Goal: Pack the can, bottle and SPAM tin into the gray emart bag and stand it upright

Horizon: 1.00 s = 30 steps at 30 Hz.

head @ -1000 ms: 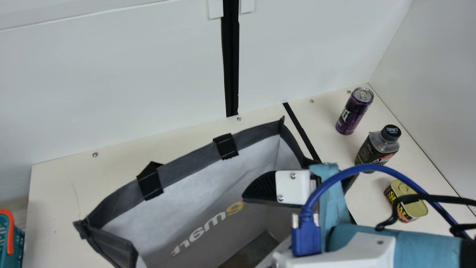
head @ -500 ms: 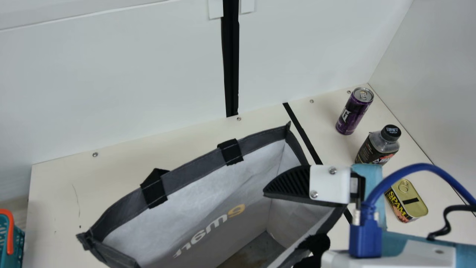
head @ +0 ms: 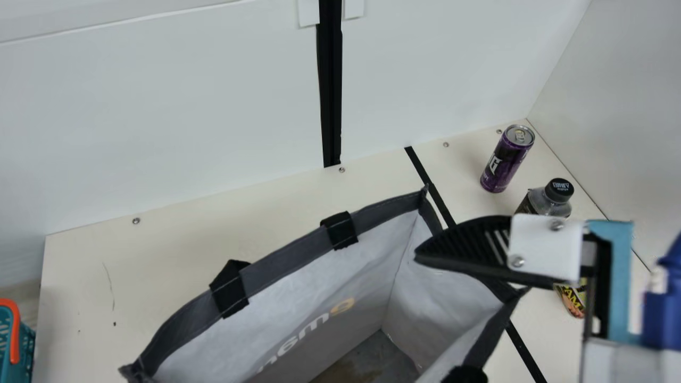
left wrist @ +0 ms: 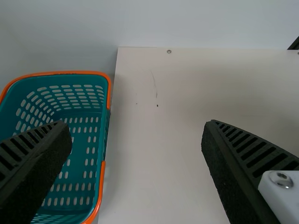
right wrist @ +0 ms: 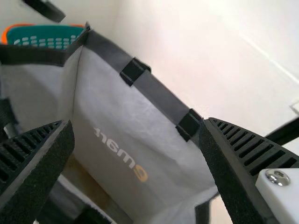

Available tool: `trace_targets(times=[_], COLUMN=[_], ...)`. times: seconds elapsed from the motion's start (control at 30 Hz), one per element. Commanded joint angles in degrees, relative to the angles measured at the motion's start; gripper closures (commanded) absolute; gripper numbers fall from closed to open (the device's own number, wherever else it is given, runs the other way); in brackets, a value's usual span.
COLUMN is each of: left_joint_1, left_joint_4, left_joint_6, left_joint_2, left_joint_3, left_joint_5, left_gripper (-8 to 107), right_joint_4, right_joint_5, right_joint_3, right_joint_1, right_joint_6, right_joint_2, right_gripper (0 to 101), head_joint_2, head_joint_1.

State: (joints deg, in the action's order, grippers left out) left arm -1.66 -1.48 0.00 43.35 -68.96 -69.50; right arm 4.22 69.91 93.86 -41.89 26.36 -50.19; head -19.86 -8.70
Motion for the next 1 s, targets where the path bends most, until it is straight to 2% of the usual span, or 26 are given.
trace_targets(times=[0.0,0.3,0.53,0.77,0.97], left_joint_1=[0.0,0.0,0.0,0.0,0.0], left_joint_4=[0.0,0.0,0.0,0.0,0.0], left_joint_6=[0.0,0.0,0.0,0.0,0.0], left_joint_2=[0.0,0.0,0.0,0.0,0.0], left_joint_3=[0.0,0.0,0.0,0.0,0.0], left_joint_5=[0.0,0.0,0.0,0.0,0.0], left_gripper=[9,9,9,9,9], right_joint_4=[-2.2,-10.7,-15.3,-17.1,-15.8], right_joint_5=[0.0,0.0,0.0,0.0,0.0], right_joint_3=[0.9,3.3,3.6,3.9,4.7], right_joint_1=[-0.8,-1.7,0.9,6.8,13.8], right_joint_6=[-1.9,-7.9,-10.8,-12.3,-11.8], right_joint_2=[0.0,0.3,0.1,-1.0,-2.6], right_gripper=[6,6,6,6,6], head_joint_2=[-0.1,-0.1,-0.1,-0.1,-0.1], head_joint_1=[-1.3,-1.3,-1.3,-1.3,-1.3])
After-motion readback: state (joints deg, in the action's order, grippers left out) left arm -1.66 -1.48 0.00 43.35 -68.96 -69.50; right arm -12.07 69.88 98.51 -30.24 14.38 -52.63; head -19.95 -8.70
